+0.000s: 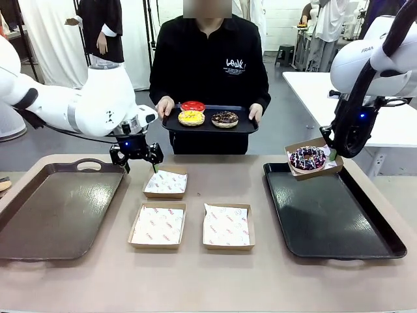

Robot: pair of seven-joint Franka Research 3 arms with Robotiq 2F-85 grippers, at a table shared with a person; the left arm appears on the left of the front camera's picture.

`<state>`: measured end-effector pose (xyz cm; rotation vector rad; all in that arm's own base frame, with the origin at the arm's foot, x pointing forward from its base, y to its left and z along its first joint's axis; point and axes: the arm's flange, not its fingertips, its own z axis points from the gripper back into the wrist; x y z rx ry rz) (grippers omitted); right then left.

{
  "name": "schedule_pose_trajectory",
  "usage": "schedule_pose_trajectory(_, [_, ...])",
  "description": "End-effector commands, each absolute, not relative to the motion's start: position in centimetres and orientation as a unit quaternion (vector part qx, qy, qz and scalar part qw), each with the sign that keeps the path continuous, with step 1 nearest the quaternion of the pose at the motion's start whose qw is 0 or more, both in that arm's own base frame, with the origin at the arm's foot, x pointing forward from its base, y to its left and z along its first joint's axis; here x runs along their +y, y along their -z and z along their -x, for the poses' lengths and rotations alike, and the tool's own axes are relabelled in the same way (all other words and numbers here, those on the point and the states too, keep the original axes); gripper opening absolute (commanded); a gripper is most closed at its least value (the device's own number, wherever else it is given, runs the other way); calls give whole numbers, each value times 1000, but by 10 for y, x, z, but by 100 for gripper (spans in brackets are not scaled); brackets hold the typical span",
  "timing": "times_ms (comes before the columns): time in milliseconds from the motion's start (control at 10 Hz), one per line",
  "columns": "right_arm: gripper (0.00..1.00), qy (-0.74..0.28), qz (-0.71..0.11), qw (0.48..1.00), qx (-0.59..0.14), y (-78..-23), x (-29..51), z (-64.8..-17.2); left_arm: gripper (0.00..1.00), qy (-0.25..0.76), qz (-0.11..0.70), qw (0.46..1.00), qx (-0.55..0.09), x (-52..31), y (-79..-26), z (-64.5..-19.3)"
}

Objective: Individually package the donuts and arrange them on the tray.
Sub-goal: Place the picked Paper togo box on the Handle tray while simultaneously picking up another Paper togo box from the table with the other hand.

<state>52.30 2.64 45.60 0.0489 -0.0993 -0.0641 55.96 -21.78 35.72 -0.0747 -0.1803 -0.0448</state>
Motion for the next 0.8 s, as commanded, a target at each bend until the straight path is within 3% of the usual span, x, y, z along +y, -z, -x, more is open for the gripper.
schedule_pose_trajectory(0, [2,32,-22,998,-46,-458,25,-523,100,16,55,993,-100,-222,-353,-551])
schedule_pose_trajectory(700, [2,32,-22,998,-46,-458,25,-523,100,22,37,995,-90,-218,-357,-560])
